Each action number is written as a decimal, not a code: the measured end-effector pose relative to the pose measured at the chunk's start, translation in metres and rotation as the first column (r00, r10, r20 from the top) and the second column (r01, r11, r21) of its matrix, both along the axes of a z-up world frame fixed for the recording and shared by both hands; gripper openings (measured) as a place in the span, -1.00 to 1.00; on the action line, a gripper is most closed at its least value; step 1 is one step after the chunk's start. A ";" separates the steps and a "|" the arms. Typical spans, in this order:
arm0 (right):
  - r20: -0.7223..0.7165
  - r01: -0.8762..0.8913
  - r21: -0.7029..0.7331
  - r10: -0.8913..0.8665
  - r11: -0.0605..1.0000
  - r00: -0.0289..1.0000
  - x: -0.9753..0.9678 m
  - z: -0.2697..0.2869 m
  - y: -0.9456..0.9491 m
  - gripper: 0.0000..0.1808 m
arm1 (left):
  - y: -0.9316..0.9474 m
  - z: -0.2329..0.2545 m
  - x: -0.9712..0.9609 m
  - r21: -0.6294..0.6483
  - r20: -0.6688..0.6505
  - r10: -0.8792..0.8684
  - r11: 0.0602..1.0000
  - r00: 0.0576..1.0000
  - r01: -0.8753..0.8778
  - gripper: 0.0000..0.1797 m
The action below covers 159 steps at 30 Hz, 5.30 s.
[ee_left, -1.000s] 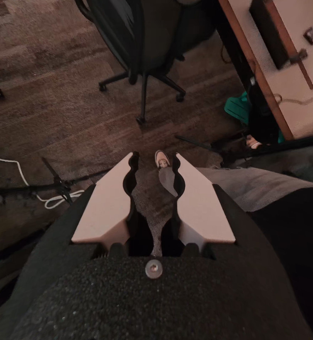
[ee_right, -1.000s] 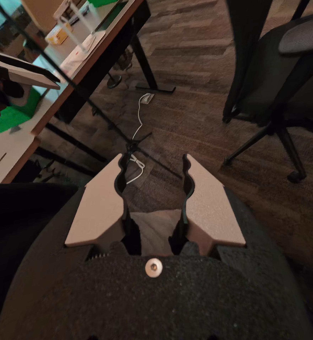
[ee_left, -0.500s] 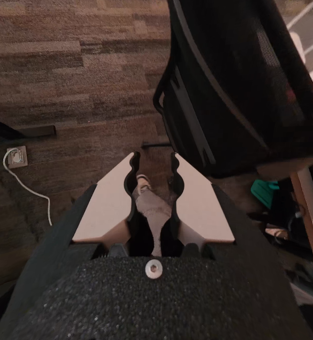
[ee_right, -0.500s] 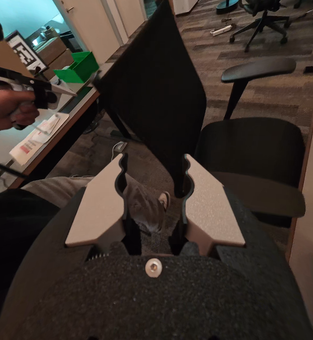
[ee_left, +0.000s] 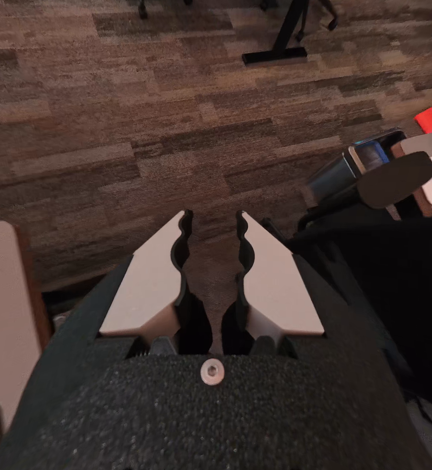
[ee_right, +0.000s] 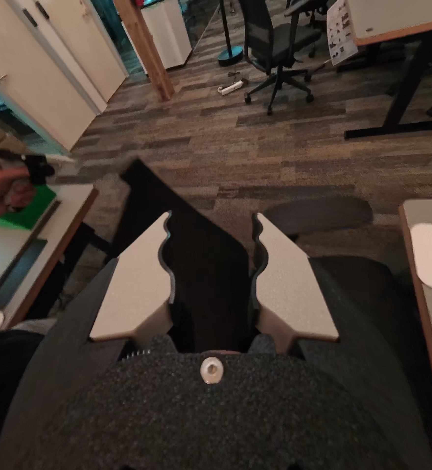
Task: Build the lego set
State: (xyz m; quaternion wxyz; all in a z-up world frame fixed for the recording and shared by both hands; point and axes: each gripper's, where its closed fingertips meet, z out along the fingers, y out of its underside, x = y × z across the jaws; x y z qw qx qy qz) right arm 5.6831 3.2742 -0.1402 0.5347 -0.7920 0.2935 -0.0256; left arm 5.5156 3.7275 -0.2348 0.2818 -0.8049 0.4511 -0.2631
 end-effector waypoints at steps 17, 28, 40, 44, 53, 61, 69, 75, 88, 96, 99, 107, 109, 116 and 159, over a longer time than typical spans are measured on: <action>-0.022 -0.095 -0.071 0.094 0.993 0.995 0.204 -0.007 0.417 -0.33 | 0.299 -0.013 0.117 -0.101 0.014 -0.017 0.995 1.000 0.018 -0.62; -0.116 -0.280 -0.108 0.268 0.954 0.956 0.386 -0.062 0.672 -0.34 | 0.501 0.012 0.360 -0.025 -0.063 -0.076 0.997 0.995 0.074 -0.63; -0.188 -0.322 -0.113 0.298 0.940 0.936 0.563 -0.108 0.925 -0.34 | 0.715 -0.021 0.568 -0.100 -0.042 -0.128 0.987 0.991 0.123 -0.64; -0.212 -0.290 -0.122 0.261 0.949 0.942 0.626 -0.104 1.018 -0.35 | 0.819 -0.019 0.640 -0.075 -0.049 -0.187 0.980 0.981 0.183 -0.64; -0.188 -0.147 -0.133 0.121 0.980 0.975 0.755 -0.060 1.131 -0.40 | 1.006 0.002 0.803 -0.010 -0.053 -0.351 0.936 0.935 0.351 -0.65; -0.155 -0.017 -0.125 -0.003 0.992 0.988 0.905 -0.074 1.182 -0.45 | 1.044 -0.015 0.981 -0.026 -0.024 -0.483 0.876 0.876 0.482 -0.66; -0.119 0.037 -0.034 -0.041 0.999 0.992 1.069 -0.076 1.238 -0.52 | 1.038 0.004 1.191 -0.034 -0.018 -0.673 0.740 0.740 0.672 -0.69; -0.085 0.093 -0.035 -0.095 0.995 0.992 1.185 -0.074 1.268 -0.58 | 1.034 0.004 1.323 -0.080 -0.021 -0.767 0.641 0.642 0.763 -0.69; -0.114 0.265 -0.151 -0.283 0.952 0.952 1.398 -0.087 1.246 -0.60 | 0.989 -0.003 1.665 -0.164 0.098 -0.866 0.471 0.490 0.867 -0.71; -0.126 0.304 -0.131 -0.320 0.944 0.939 1.531 -0.112 1.194 -0.62 | 0.980 -0.056 1.819 -0.235 0.062 -0.857 0.485 0.511 0.842 -0.79; -0.136 0.287 -0.139 -0.305 0.948 0.942 1.588 -0.122 1.175 -0.61 | 0.969 -0.073 1.865 -0.301 0.049 -0.834 0.512 0.549 0.805 -0.81; -0.136 0.258 -0.072 -0.266 0.963 0.954 1.705 -0.122 1.159 -0.63 | 0.954 -0.064 1.962 -0.423 0.032 -0.806 0.525 0.591 0.738 -0.81; -0.138 0.262 -0.040 -0.265 0.964 0.954 1.729 -0.125 1.161 -0.65 | 0.956 -0.067 1.987 -0.437 0.004 -0.806 0.531 0.592 0.726 -0.81; -0.134 0.241 -0.015 -0.241 0.970 0.961 1.844 -0.164 1.194 -0.64 | 0.966 -0.105 2.118 -0.381 -0.126 -0.861 0.501 0.493 0.777 -0.79; -0.245 0.229 -0.371 -0.333 0.900 0.911 2.277 -0.447 1.288 -0.82 | 0.865 -0.324 2.499 -0.385 -0.066 -0.997 -0.012 -0.041 0.923 -1.00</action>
